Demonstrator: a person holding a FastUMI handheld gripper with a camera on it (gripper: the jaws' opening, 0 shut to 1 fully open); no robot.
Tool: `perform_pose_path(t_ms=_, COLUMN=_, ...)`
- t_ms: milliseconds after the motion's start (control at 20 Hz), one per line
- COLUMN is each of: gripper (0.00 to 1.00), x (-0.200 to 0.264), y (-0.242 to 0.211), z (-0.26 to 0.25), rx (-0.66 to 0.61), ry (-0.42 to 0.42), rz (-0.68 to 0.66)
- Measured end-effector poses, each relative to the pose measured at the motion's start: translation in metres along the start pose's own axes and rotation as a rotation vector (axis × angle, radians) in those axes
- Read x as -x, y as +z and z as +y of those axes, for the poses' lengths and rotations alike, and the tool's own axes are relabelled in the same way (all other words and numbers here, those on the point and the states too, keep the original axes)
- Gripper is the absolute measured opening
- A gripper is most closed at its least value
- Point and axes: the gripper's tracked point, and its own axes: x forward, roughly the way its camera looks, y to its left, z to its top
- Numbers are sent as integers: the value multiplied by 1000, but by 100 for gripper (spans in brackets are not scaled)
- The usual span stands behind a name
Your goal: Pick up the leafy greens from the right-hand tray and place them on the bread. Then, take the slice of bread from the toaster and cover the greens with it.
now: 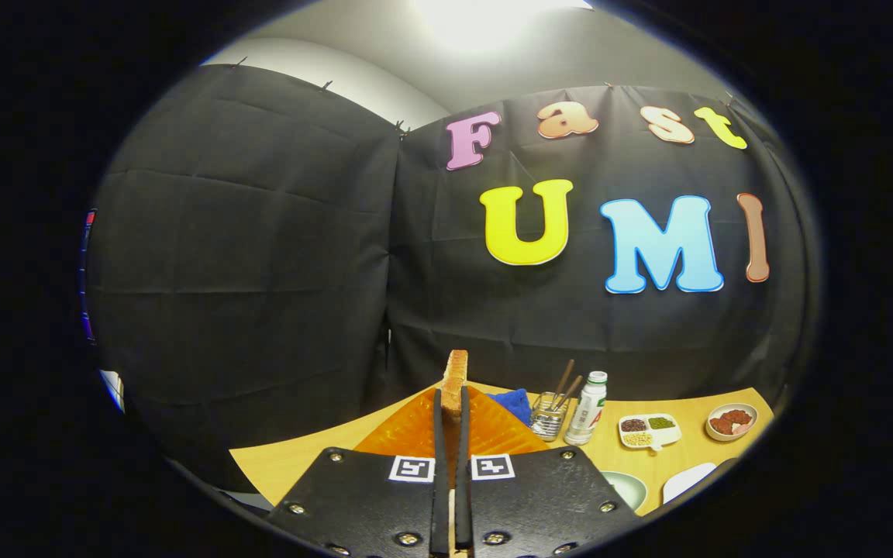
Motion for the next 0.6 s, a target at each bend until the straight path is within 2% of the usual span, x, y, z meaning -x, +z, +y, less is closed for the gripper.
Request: perform_pose_path(t_ms=600, gripper=3, x=30, y=-74, z=-105, rx=-48, ry=-168, rz=104)
